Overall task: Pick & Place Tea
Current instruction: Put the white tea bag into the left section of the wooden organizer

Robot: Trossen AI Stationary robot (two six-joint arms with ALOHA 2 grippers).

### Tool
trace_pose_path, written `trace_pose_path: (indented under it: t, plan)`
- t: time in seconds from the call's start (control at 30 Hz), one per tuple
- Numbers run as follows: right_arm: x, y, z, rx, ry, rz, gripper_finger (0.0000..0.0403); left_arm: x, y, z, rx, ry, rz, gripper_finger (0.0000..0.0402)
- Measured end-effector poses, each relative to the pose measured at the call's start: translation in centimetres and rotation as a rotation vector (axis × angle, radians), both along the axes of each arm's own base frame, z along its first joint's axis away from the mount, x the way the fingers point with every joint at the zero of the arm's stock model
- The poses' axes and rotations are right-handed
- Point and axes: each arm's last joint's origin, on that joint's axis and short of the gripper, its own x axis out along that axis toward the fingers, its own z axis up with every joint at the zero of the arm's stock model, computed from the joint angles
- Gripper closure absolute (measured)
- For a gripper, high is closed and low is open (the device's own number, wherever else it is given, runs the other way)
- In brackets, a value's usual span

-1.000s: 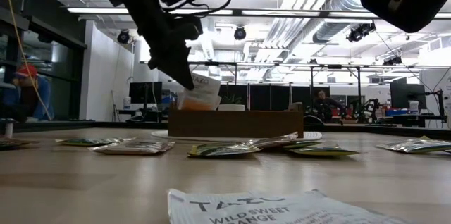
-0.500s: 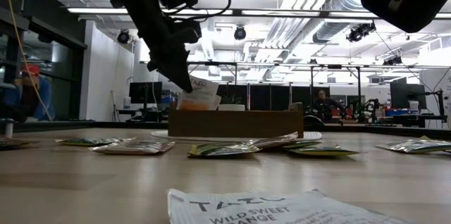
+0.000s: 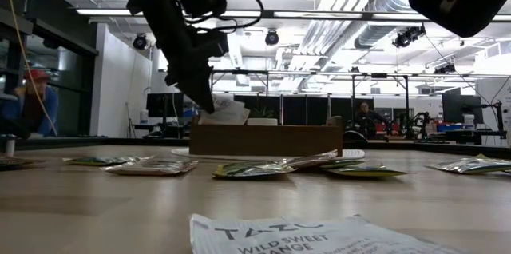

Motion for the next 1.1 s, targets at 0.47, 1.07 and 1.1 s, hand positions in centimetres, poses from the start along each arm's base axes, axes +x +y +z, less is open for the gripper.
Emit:
trace_pose_path:
  t: [0.47, 1.07, 1.1]
  plan:
    - [0.4, -0.5, 0.0, 0.011, 0.011, 0.001, 0.0402, 0.4, 0.1, -0.7, 0.002, 0.010, -0.003, 0.0322]
    - [0.4, -0.5, -0.1, 0.000, 0.015, 0.005, 0.0403, -1.3, -0.2, 2.7, 0.030, -0.074, 0.016, 0.0195]
    - [0.4, -0.5, -0.1, 0.000, 0.015, 0.005, 0.0403, -1.5, -0.2, 3.0, 0.019, -0.086, 0.019, 0.0195]
